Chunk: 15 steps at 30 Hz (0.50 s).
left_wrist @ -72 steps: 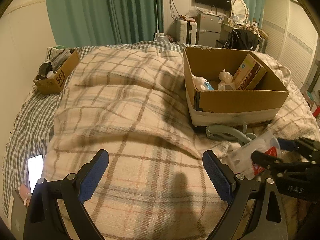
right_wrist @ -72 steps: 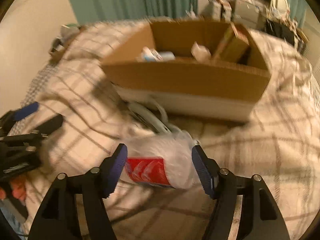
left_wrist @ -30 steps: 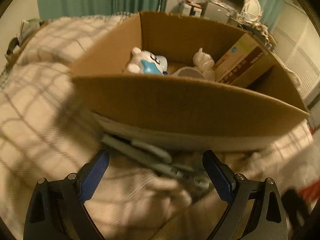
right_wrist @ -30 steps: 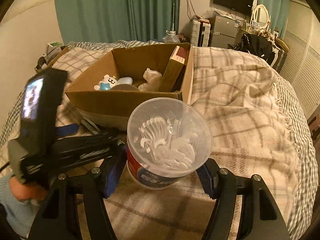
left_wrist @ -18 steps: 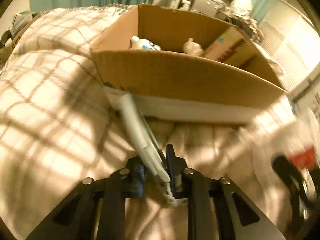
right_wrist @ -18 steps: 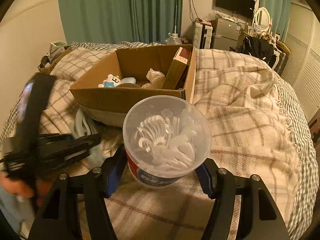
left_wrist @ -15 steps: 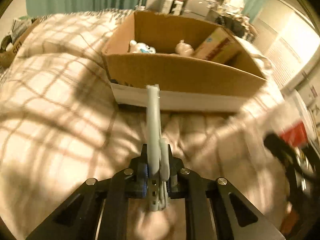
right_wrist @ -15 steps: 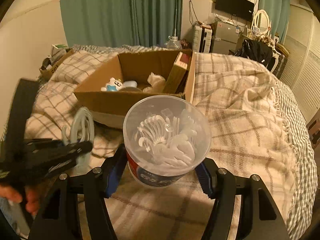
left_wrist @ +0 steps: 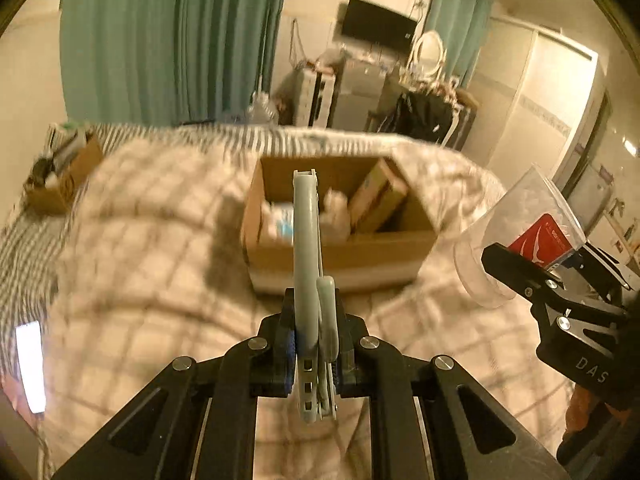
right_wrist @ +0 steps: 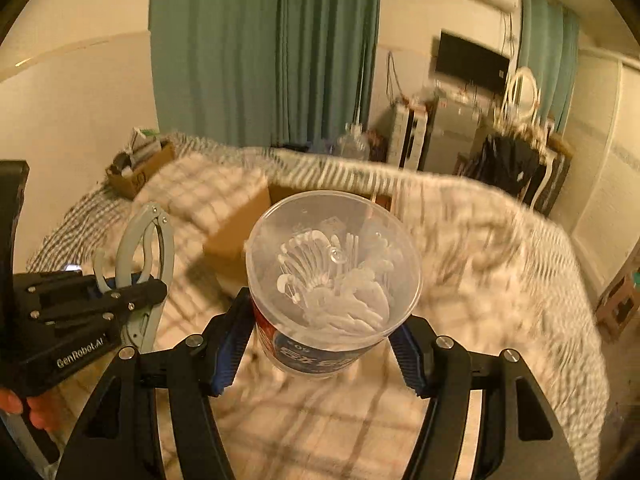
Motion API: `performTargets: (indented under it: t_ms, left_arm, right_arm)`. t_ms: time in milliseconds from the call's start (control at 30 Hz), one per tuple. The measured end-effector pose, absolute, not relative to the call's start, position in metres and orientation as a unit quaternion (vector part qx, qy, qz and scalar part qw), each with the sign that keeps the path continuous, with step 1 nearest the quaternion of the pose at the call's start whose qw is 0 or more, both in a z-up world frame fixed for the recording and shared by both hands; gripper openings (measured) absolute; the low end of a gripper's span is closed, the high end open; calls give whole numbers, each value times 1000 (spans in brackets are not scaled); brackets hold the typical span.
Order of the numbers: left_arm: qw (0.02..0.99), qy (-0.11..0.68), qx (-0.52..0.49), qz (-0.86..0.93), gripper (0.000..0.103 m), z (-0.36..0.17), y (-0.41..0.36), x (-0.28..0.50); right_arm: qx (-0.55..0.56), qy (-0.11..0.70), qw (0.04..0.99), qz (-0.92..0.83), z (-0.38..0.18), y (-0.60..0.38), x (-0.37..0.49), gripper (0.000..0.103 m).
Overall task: Organize objects
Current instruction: 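Grasp the grey-green plastic clip with the left gripper while the right holds the cup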
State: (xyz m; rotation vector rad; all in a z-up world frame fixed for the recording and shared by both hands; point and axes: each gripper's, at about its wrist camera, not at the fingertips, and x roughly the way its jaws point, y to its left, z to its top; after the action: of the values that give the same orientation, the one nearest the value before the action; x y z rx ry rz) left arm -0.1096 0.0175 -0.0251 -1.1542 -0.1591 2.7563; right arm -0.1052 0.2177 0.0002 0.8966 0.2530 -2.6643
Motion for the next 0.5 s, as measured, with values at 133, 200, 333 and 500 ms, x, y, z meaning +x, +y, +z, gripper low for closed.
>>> performTargets:
  t_ms: [133, 200, 333, 500]
  left_arm:
    - [51, -23, -339, 939, 13, 12, 17, -135]
    - [47, -4, -327, 944, 13, 22, 21, -154]
    - [44, -10, -328, 944, 13, 25, 20, -200]
    - [50, -22, -353, 934, 13, -3, 21, -256]
  right_arm:
    - [279, 102, 164, -941, 36, 205, -124, 64]
    - [274, 102, 170, -941, 46, 198, -141, 64]
    - [299, 96, 182, -932, 49, 182, -202, 64]
    - [345, 93, 180, -916, 23, 169, -272, 64]
